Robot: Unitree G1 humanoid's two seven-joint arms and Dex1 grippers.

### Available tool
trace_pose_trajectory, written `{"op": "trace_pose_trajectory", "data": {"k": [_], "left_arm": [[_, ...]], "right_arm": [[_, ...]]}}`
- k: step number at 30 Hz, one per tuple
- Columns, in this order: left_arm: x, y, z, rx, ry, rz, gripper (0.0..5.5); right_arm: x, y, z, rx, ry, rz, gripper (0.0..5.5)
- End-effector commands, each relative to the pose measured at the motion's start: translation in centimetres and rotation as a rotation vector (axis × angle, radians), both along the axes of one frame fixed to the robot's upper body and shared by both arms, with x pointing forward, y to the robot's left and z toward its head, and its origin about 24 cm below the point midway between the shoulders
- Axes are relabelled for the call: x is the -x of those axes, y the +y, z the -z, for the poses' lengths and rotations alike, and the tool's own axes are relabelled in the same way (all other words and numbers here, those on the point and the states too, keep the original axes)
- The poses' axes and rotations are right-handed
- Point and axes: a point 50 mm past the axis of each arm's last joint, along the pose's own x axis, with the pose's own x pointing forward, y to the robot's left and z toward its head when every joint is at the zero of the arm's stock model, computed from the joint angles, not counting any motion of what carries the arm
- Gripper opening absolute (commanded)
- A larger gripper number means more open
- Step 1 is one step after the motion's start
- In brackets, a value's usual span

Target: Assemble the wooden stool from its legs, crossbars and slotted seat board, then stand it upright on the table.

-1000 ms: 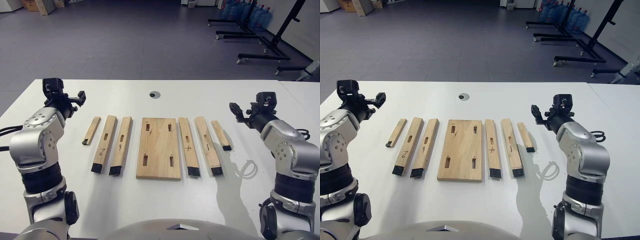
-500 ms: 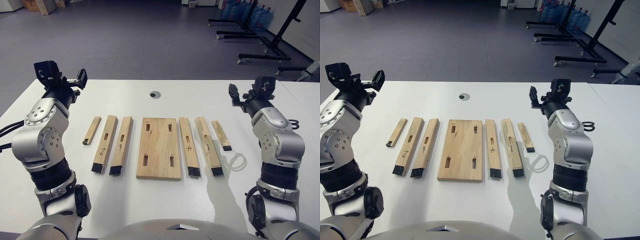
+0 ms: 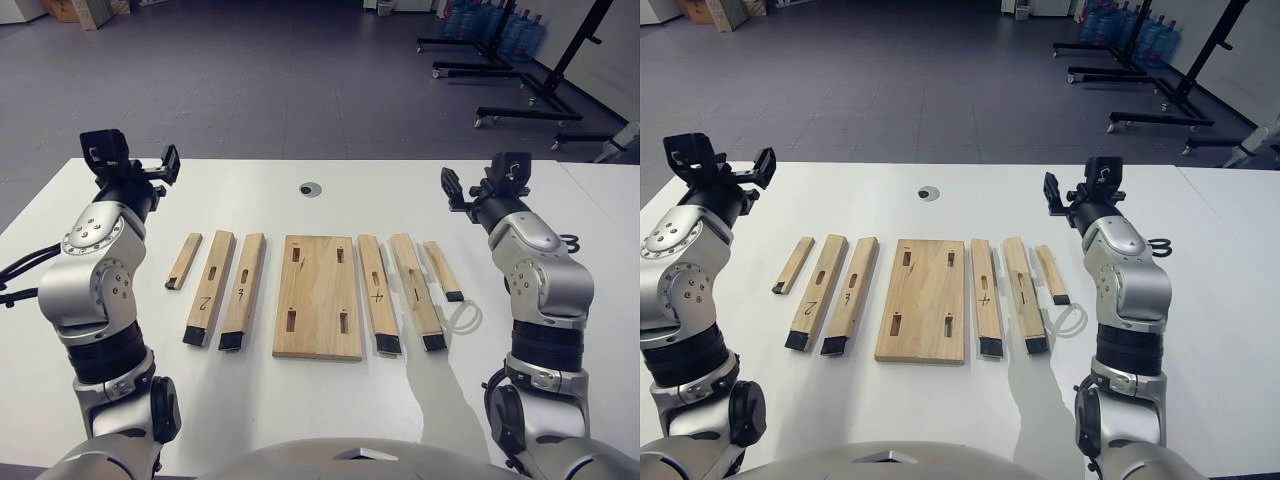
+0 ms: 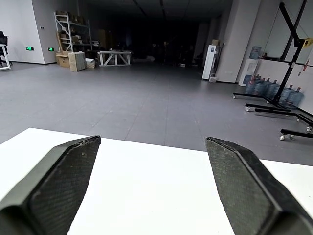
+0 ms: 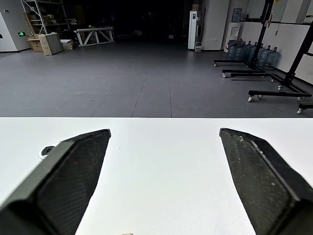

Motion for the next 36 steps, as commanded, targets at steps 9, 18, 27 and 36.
{"op": "trace_pose_trajectory", "data": {"k": [9, 18, 27, 36], "left_arm": [[-0.1, 0.0, -0.3, -0.023, -0.016, 0.002, 3.94], [0.0, 0.0, 0.2, -0.017, 0.003, 0.000, 3.94], [0.5, 0.7, 1.0, -0.022, 0.053, -0.028, 3.94], [0.6, 0.4, 1.7, -0.005, 0.062, -0.034, 3.94]], "right_arm": [[-0.4, 0.5, -0.2, -0.013, -0.015, -0.014, 4.13], [0.4, 0.5, 0.4, 0.024, 0.058, -0.025, 4.13], [6.3, -1.0, 7.0, 0.042, 0.440, -0.035, 4.13], [5.6, -1.6, 10.3, 0.017, 0.501, -0.004, 4.13]]}}
